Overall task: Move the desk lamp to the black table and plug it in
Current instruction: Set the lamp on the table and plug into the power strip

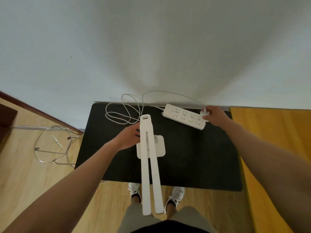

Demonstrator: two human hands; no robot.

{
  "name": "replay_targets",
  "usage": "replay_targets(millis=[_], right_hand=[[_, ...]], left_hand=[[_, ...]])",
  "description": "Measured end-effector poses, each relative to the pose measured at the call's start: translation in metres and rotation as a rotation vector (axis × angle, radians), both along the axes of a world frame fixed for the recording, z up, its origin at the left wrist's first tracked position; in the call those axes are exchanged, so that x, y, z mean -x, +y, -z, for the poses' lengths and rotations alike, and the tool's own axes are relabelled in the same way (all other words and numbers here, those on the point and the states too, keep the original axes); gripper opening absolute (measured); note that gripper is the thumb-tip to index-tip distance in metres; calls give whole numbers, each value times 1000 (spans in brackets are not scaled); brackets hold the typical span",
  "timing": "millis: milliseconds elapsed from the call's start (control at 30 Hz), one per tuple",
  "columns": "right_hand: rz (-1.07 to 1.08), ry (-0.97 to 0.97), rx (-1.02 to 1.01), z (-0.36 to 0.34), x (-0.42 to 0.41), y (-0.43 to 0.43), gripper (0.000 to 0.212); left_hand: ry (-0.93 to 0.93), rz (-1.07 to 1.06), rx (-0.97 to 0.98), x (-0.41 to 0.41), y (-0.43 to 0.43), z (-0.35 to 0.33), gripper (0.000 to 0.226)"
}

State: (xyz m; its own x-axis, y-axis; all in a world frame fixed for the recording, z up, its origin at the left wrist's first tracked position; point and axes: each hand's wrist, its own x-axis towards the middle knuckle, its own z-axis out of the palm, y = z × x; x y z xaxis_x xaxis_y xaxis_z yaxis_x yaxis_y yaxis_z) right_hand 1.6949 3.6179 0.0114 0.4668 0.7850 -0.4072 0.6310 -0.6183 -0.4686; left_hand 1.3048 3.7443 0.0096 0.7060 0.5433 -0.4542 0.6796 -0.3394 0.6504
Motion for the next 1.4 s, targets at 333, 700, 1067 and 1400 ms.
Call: replay_targets(millis=[333,700,1067,1400], right_hand=[[50,33,-55,35,-8,-9,33],[-51,-29,-63,40,-7,-13,31],[-98,-129,-22,46,1,-20,38],[-203,-258,44,48,4,-5,38]], left_hand=[[-165,-374,212,-26,-30,17,15],[-42,-579,272,-32,-31,32,22],[-126,-613,336,-32,-33,37,33],[-33,-558,252,-35,-27,44,33]])
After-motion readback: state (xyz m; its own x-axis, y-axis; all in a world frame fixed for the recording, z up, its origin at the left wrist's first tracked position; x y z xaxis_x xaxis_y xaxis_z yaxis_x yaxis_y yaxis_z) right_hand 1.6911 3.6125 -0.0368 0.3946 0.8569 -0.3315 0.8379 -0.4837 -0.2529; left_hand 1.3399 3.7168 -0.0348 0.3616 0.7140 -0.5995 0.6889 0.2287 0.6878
